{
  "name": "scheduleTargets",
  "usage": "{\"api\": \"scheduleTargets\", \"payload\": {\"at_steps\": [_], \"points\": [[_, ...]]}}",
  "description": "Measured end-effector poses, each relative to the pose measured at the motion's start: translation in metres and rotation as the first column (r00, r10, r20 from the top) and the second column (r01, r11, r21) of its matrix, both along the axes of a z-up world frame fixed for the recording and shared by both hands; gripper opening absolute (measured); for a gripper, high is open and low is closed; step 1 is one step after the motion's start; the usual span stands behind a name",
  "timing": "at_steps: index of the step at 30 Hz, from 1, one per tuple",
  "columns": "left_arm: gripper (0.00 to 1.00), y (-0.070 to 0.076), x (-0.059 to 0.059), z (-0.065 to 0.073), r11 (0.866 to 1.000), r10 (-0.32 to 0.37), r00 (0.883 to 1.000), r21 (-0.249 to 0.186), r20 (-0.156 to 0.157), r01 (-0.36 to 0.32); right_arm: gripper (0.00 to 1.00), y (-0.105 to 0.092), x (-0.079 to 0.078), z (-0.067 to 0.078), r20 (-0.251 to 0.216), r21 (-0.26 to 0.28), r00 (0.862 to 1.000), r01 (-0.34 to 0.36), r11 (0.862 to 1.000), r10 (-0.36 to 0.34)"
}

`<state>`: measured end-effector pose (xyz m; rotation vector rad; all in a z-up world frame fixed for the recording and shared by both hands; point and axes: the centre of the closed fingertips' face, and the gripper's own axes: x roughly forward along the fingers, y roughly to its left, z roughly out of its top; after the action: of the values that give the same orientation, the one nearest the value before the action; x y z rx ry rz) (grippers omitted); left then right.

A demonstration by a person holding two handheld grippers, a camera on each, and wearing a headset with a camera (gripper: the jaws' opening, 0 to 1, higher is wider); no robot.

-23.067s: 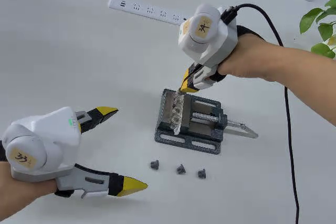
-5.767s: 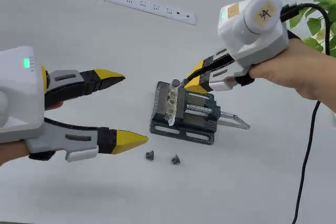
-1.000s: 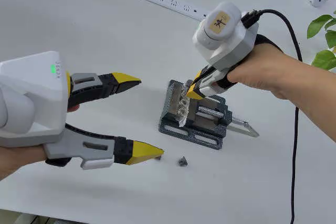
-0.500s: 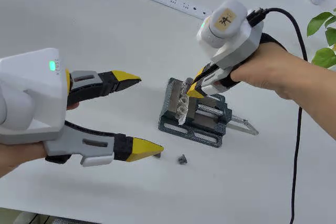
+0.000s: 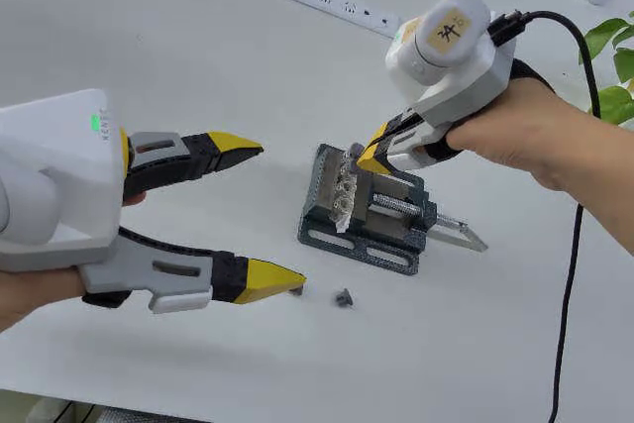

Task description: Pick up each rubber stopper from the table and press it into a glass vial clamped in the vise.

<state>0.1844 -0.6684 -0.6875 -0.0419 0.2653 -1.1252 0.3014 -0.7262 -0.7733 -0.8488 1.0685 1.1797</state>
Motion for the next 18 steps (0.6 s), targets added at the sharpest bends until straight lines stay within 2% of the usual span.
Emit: {"api": "scheduleTargets", "payload": {"at_steps": [18], "points": [[0.7, 0.0002, 0.0009, 0.0, 1.0, 0.004, 1.0, -0.006, -0.004, -0.004, 0.0, -0.0006, 0.0003, -0.0071, -0.012, -0.013, 1.0, -0.008, 1.0, 0.008]]}}
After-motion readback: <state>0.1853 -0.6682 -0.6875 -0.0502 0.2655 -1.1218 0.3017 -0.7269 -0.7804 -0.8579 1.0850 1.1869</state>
